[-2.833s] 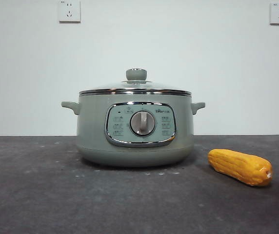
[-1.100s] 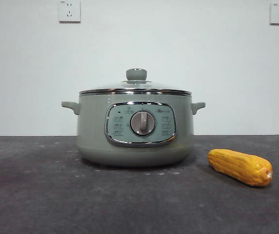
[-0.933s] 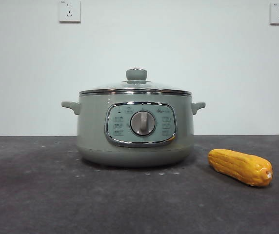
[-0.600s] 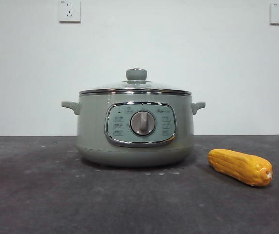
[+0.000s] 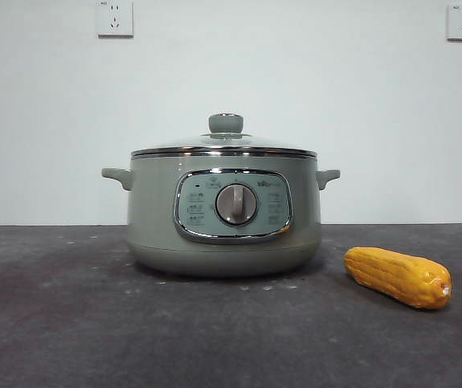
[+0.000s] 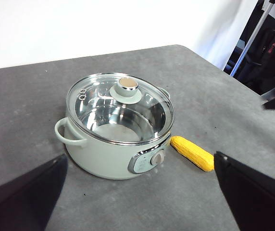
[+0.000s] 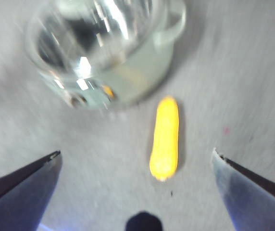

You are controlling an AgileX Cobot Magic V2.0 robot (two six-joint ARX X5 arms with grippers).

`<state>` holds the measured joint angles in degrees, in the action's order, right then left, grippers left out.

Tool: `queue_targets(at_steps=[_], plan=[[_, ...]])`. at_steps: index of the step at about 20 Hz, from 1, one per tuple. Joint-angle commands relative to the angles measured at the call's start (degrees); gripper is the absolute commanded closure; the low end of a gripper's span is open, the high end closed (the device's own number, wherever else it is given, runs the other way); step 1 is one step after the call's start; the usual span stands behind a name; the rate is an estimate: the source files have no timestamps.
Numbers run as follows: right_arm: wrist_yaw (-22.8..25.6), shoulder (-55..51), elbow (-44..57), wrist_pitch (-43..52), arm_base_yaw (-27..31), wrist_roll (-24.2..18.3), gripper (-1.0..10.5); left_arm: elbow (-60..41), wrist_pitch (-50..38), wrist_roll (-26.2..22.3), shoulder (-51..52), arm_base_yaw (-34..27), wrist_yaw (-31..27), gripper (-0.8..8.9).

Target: Pick up the corn,open the lid,put the corn in the pot,close the lid

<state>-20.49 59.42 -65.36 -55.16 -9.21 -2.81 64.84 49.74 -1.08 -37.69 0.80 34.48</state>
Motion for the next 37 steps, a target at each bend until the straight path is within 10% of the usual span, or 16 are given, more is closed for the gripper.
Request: queue_targets(at_steps=[1,14,31,37], plan=[[1.6,7.8,-0.1,0.8,-2.7,-0.5,3.9,0.1,0.1,-0.4,-0.2,0.1,0.3,1.27],[9.0,36.3,0.0,4.6,-8.7,-0.2,4.5,0.1,0.2,-0.4,-0.6,0.0,0.2,1.28],[15.4,39.1,0.1,7.8,-12.2,4.1,9.7,0.1,0.1,1.3,-2.8,0.0,0.0,1.28],[15.4,37.4,0.1,6.4,-12.2,3.2,9.6,0.1,0.2,1.3,-3.8,0.0,0.1,1.28]])
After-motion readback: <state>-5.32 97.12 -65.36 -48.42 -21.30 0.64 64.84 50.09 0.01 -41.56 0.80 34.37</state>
